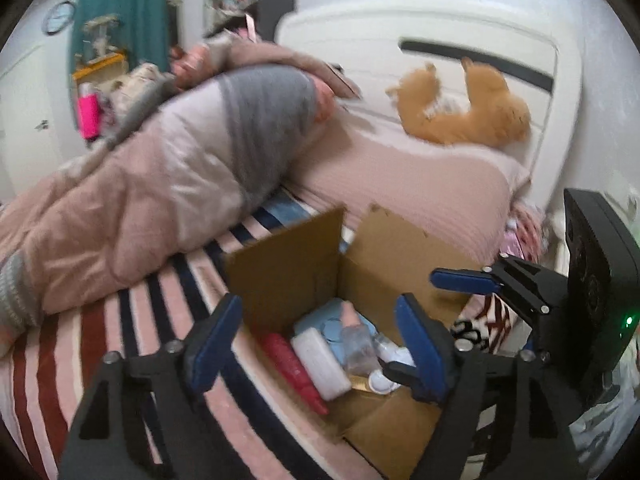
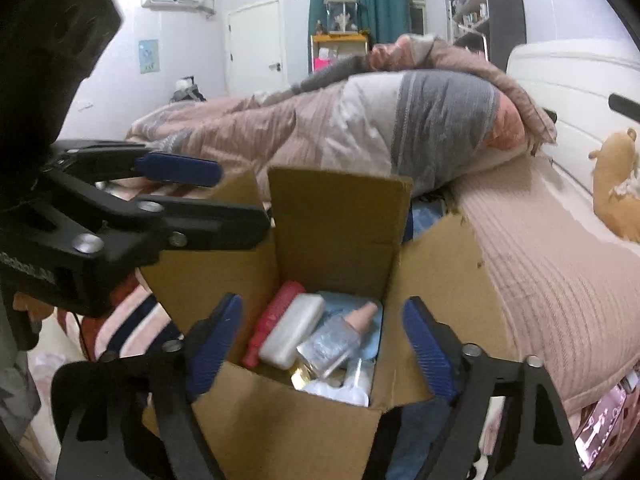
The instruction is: Organize rigid objects
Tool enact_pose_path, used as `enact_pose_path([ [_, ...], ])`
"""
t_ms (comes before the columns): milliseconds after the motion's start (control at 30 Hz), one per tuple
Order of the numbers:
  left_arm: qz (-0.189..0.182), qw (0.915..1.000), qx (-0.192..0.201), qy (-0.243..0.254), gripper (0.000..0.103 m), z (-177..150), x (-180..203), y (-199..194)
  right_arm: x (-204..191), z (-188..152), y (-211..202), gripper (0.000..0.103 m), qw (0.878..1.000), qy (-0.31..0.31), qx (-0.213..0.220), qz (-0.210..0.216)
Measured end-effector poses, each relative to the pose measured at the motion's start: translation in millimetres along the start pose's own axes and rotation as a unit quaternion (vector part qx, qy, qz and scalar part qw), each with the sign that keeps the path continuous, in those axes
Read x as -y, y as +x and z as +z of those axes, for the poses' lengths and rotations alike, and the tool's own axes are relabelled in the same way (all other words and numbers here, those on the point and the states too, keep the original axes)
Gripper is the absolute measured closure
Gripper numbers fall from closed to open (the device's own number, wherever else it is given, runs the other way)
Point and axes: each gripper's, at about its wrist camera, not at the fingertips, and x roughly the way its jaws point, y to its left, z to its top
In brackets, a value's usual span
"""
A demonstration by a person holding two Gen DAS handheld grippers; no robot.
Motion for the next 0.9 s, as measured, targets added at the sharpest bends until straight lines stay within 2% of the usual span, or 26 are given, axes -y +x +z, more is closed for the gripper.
enact_pose_path([
  [133,0.05,0.9972,0.046,-0.031,0.014,-9,-15,-37,-10,11,-17,0.0,0.998,-0.021,0.061,0.016],
  [233,0.108,0.9895,0.077,-0.057,0.011,-18,-30,-64,-17,16,-31,0.0,0.992,-0.036,0.117,0.029],
  [367,0.153,0.9793,0.099,-0.09,0.01,-32,-50,-90,-26,27,-40,0.0,0.985,-0.043,0.155,0.062],
  [467,0.174,0.9732,0.105,-0.108,0.01,-42,-64,-101,-30,35,-44,0.0,0.981,-0.038,0.163,0.095],
  [567,0.18,0.9707,0.106,-0.119,0.01,-49,-74,-106,-33,42,-44,0.0,0.979,-0.034,0.16,0.12],
  [900,0.188,0.9672,0.11,-0.132,0.01,-59,-83,-112,-49,44,-40,0.0,0.98,-0.045,0.152,0.121],
])
